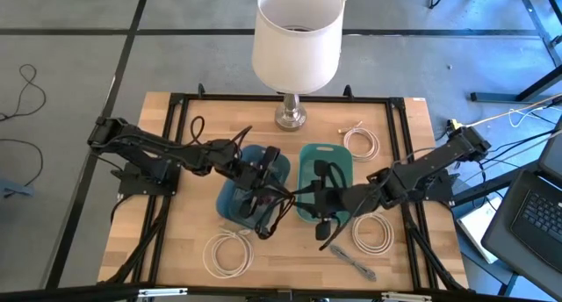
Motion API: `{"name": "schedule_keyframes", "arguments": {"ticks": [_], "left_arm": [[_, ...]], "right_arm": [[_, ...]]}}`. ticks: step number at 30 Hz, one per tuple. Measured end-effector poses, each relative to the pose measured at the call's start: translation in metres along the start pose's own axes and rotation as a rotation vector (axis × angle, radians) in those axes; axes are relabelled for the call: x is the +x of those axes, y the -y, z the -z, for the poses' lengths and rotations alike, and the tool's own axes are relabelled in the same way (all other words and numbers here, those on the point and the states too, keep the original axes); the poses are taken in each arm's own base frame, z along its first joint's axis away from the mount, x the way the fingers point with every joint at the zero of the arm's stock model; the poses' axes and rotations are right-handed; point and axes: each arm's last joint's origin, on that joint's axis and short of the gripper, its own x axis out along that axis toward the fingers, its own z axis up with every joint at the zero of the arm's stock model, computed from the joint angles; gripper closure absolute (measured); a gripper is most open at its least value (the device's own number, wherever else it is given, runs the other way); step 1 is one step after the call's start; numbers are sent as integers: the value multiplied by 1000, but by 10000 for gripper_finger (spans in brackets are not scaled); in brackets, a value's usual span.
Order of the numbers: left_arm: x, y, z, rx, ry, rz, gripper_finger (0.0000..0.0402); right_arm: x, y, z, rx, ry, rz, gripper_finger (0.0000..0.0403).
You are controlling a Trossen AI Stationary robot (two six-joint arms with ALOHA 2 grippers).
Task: Pick and place items into bin
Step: Put the black charger cable into the green bin
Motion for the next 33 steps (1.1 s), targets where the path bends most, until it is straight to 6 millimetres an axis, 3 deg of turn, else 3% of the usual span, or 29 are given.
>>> {"name": "schedule_keyframes", "arguments": {"ticks": [5,10,14,22,27,33], "left_arm": [[0,0,0,-2,3,8,398],[0,2,2,-7,-10,52,394],[0,1,3,-8,-17,35,377],[0,4,10,-26,-113,7,316],[-3,0,16,-23,-241,-169,267],[-18,-5,16,32,-472,-449,234]], "right_arm": [[12,-1,4,-24,1,-10,307],[17,-1,9,-55,-32,-3,385],[12,3,9,-73,-62,59,393],[-21,5,-3,-74,-208,192,393],[-45,-4,-8,-43,-275,187,393],[-68,-4,17,103,-484,290,393]]}}
